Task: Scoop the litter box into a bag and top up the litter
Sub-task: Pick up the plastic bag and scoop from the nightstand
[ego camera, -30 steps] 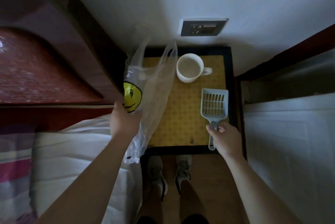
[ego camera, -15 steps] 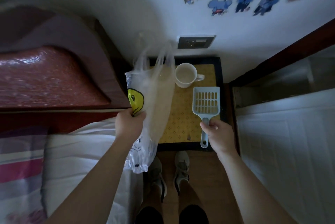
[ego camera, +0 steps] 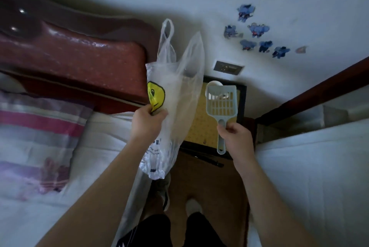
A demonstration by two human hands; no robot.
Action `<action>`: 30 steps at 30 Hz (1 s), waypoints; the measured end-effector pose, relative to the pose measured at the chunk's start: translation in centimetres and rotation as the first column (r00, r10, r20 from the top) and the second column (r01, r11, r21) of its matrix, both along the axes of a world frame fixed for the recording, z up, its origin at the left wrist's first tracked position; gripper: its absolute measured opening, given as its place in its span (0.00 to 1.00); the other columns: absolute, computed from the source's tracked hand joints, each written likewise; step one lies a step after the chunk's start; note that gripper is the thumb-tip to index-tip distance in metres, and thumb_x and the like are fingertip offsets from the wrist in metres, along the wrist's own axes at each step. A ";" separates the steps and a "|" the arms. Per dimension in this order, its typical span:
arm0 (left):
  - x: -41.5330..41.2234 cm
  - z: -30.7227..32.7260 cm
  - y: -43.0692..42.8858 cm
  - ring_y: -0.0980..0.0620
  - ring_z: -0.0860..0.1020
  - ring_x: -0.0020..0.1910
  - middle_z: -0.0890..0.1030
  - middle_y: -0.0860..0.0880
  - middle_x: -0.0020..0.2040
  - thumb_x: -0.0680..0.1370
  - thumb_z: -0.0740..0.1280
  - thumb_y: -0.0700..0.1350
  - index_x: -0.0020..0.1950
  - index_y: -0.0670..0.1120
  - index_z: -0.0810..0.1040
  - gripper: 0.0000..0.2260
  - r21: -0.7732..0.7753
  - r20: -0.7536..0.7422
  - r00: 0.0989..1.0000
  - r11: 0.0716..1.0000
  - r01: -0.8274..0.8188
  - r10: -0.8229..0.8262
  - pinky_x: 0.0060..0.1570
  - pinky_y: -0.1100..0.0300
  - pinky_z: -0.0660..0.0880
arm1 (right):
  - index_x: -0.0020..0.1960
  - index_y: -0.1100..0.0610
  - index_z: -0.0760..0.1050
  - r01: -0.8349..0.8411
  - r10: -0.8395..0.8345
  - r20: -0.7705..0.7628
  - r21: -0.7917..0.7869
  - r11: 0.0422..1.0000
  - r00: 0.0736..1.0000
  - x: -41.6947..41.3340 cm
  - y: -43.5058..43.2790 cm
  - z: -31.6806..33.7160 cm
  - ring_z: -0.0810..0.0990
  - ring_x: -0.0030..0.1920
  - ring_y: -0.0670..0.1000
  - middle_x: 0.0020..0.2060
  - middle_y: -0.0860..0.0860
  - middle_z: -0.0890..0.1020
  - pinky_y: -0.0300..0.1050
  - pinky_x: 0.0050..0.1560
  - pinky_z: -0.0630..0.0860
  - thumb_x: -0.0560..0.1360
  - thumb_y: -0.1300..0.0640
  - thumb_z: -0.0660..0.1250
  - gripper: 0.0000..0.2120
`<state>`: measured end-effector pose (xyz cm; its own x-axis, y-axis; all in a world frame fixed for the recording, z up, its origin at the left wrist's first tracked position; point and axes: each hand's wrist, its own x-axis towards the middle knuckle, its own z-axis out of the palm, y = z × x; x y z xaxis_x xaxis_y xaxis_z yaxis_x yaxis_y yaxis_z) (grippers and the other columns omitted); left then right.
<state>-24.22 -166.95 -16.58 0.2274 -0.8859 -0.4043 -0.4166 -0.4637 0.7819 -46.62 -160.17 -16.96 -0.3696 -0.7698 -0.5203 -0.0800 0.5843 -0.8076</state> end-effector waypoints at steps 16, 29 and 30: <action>12.2 10.9 26.8 0.51 0.72 0.30 0.75 0.48 0.31 0.74 0.73 0.44 0.40 0.45 0.81 0.04 -0.141 -0.127 0.719 0.705 -0.695 0.684 0.33 0.57 0.69 | 0.52 0.53 0.82 -0.571 0.580 0.068 -0.115 0.813 0.812 11.6 10.5 10.8 0.82 0.50 0.49 0.47 0.48 0.85 0.42 0.43 0.74 0.77 0.55 0.69 0.05; 25.8 14.2 63.4 0.54 0.62 0.24 0.67 0.49 0.26 0.76 0.71 0.44 0.42 0.37 0.79 0.10 -0.265 -0.198 0.239 0.182 -0.947 0.951 0.26 0.60 0.61 | 0.48 0.60 0.81 -0.927 0.943 0.084 -0.174 0.333 0.323 36.5 34.5 13.4 0.80 0.40 0.51 0.38 0.52 0.83 0.46 0.41 0.75 0.78 0.58 0.69 0.05; 26.4 14.2 66.7 0.53 0.63 0.24 0.67 0.49 0.26 0.76 0.71 0.45 0.42 0.37 0.79 0.10 -0.262 -0.212 0.197 0.138 -0.955 0.957 0.26 0.60 0.61 | 0.48 0.59 0.81 -0.941 0.959 0.086 -0.188 0.282 0.270 38.2 37.3 13.6 0.79 0.39 0.50 0.37 0.51 0.82 0.44 0.40 0.74 0.78 0.58 0.69 0.04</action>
